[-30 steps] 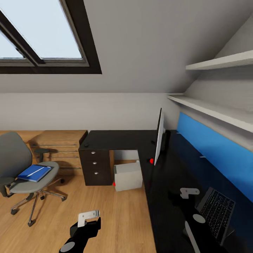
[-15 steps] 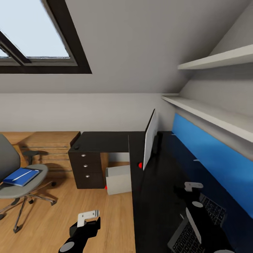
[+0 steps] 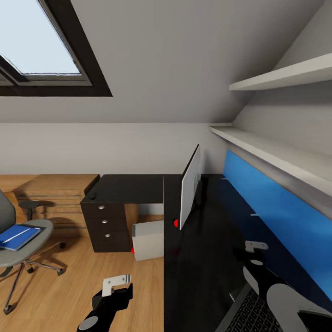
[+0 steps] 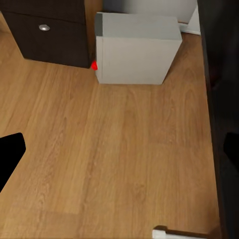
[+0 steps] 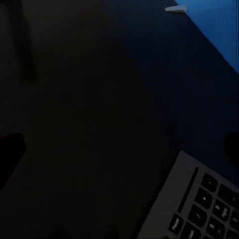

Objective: In the bedroom, organize the workspace by keeping the computer under the desk, ensuring the monitor is on the desk, placing the keyboard on the desk next to the monitor, placing the mouse on the desk next to the keyboard, moving the folder from the swivel chair onto the desk next to the mouse, stacking the notebook on top of the folder with the pen on top of the notebook, and positioning the swivel chair next to the desk.

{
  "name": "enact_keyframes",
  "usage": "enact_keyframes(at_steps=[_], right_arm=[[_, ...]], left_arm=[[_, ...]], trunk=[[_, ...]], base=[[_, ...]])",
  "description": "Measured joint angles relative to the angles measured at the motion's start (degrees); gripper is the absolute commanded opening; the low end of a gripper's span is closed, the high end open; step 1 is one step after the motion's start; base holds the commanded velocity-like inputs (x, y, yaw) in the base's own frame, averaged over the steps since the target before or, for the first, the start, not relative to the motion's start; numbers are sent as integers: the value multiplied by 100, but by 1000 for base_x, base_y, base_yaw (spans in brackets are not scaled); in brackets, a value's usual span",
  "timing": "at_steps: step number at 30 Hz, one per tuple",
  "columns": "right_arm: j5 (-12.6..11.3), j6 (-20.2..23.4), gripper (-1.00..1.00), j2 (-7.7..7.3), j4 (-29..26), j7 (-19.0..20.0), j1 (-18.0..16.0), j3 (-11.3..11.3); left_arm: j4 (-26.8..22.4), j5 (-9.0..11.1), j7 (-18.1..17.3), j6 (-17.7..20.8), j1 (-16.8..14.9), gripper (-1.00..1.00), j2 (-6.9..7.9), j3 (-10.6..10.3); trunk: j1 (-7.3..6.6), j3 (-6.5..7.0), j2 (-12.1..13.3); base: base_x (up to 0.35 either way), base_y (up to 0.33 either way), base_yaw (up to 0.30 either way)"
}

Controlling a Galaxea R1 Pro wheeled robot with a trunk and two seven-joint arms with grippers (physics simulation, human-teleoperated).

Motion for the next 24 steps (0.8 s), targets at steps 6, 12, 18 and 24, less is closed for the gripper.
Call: enact_keyframes(at_steps=[6, 12, 18, 24], right_arm=[[-116, 689, 100, -34, -5, -334, -18, -33], [-595, 1130, 100, -230, -42, -345, -18, -103], [-674, 1205, 100, -290, -37, -347, -19, -110], [-679, 1252, 100, -300, -36, -346, -19, -110]], left_arm=[[-214, 4, 17, 3, 2, 100, -21, -1], [-235, 2, 112, -1, 3, 100, -22, -5], [-236, 14, 480, 0, 3, 100, -30, -118], [-237, 14, 517, 1, 2, 100, -31, -179]], trunk=[[65, -48, -114], [197, -153, -353], [329, -262, -595], [461, -370, -836]], base=[[4, -4, 0], [0, 0, 0], [0, 0, 0], [0, 0, 0]])
